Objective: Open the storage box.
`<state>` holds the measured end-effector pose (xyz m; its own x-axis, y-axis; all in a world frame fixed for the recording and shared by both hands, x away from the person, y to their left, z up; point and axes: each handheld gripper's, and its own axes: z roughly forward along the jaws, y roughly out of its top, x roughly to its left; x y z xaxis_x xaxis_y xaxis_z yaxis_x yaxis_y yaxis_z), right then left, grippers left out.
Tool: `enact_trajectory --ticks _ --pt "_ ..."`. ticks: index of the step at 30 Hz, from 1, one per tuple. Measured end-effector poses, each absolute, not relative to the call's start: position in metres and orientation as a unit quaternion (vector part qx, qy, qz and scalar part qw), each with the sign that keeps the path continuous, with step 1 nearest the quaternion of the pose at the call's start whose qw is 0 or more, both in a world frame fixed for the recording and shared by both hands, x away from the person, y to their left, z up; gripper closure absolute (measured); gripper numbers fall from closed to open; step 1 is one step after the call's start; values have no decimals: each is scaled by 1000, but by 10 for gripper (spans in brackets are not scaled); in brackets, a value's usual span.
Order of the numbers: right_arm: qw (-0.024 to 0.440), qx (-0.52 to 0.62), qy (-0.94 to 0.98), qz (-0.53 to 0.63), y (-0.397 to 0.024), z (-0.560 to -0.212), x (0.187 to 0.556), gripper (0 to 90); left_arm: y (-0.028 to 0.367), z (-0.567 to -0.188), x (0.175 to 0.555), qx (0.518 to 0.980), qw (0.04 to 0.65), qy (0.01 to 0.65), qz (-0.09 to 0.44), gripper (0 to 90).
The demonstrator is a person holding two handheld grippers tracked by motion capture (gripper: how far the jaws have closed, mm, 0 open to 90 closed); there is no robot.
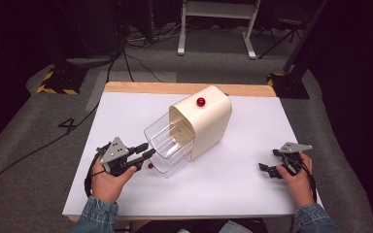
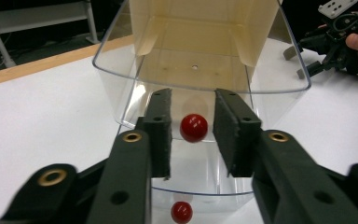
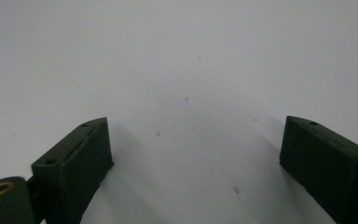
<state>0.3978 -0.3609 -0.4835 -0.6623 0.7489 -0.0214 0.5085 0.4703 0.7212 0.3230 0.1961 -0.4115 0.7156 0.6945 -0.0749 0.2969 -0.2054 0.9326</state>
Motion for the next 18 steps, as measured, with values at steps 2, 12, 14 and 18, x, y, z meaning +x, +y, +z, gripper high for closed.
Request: enact_trajectory --ticks 2,12,14,18 --pt "170 374 840 353 -361 -484 398 90 197 -412 322 751 540 334 183 612" --pt "170 374 840 353 -361 -483 398 90 216 -415 306 751 512 363 207 435" --pt "170 374 841 353 -361 -483 398 90 226 -418 300 757 491 374 213 377" --pt "170 374 841 353 -361 -483 398 90 237 -420 295 760 471 391 220 339"
